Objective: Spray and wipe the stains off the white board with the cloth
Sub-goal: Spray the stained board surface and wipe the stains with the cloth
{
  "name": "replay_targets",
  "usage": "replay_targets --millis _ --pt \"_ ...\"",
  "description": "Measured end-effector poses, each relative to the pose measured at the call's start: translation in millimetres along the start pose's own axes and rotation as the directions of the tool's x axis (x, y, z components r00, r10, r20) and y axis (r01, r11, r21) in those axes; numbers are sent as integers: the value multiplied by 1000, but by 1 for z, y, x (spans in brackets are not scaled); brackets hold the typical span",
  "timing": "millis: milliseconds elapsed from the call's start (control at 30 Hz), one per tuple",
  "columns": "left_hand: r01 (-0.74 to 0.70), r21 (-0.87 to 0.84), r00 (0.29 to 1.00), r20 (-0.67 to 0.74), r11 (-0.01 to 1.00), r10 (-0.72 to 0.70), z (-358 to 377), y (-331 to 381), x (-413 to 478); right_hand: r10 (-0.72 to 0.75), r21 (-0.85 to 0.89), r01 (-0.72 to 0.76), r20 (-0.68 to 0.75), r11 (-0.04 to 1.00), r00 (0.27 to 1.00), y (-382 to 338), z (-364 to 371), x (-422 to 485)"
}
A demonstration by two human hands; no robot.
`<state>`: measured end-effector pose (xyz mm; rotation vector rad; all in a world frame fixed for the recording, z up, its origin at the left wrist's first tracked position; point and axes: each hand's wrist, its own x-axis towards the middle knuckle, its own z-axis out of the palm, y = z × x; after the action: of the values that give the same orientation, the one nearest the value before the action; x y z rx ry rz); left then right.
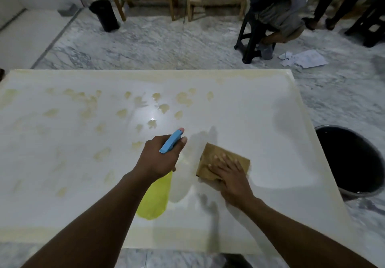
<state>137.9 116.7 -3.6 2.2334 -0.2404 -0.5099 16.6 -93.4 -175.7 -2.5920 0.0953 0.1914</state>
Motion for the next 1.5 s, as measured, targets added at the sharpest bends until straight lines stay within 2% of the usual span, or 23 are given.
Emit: replay_targets --millis 100,167,233,300,367,400,433,533,700,800,867,900,1000,1067,1133,1167,1367,1500 --pt "-22 -22 1000 16 1000 23 -15 -17 -40 -12 78 5 88 997 996 -39 23 -58" --pt "-32 -43 999 34 999 34 -28 -25 -62 73 286 -102 109 953 991 -63 12 -74" --pt "-40 -56 998 50 998 43 -42 -29 -73 255 508 -289 138 812 957 -78 -21 -71" --pt "-58 -52 997 55 997 61 -53 -26 -75 372 662 -445 260 603 891 -82 -62 -57" --pt "-83 -60 995 52 995 86 -61 -21 -67 417 740 -533 367 411 832 -78 -98 -35" --pt "-92 -69 994 51 993 95 -64 -18 -60 426 757 -551 394 352 814 -75 -113 -21" --pt "-94 -75 994 50 993 98 -66 -15 -53 435 756 -559 401 340 806 -70 -125 -5" --pt "-84 -74 996 30 994 86 -70 -6 -18 469 703 -571 369 424 802 -53 -160 59" --pt "-71 -45 997 17 996 72 -71 4 53 433 475 -409 65 779 899 -37 -216 189" --pt "-54 -20 998 33 998 55 -71 5 87 412 322 -369 -73 872 908 -14 -229 258" --pt "-38 -4 999 28 999 38 -72 3 109 330 187 -305 -118 934 937 7 -222 301" --pt "-33 -5 999 23 999 33 -73 0 118 309 136 -292 -124 947 943 17 -211 319" --pt "-20 -4 1000 19 1000 20 -72 -12 134 304 11 -304 -10 953 953 41 -158 341" --pt "-7 -5 1000 22 1000 7 -70 -21 138 252 -32 -253 -34 967 967 53 -112 335" --pt "6 2 999 32 1000 -6 -67 -29 136 189 13 -190 -158 982 969 51 -85 319" --pt "11 2 999 41 1000 -11 -66 -33 133 163 37 -159 -176 987 971 50 -77 310" --pt "8 34 998 57 999 -10 -71 -46 97 52 65 -45 -127 997 990 6 -30 215" --pt "-42 19 998 56 999 41 -85 -48 51 25 73 -13 -162 997 986 -33 14 127"
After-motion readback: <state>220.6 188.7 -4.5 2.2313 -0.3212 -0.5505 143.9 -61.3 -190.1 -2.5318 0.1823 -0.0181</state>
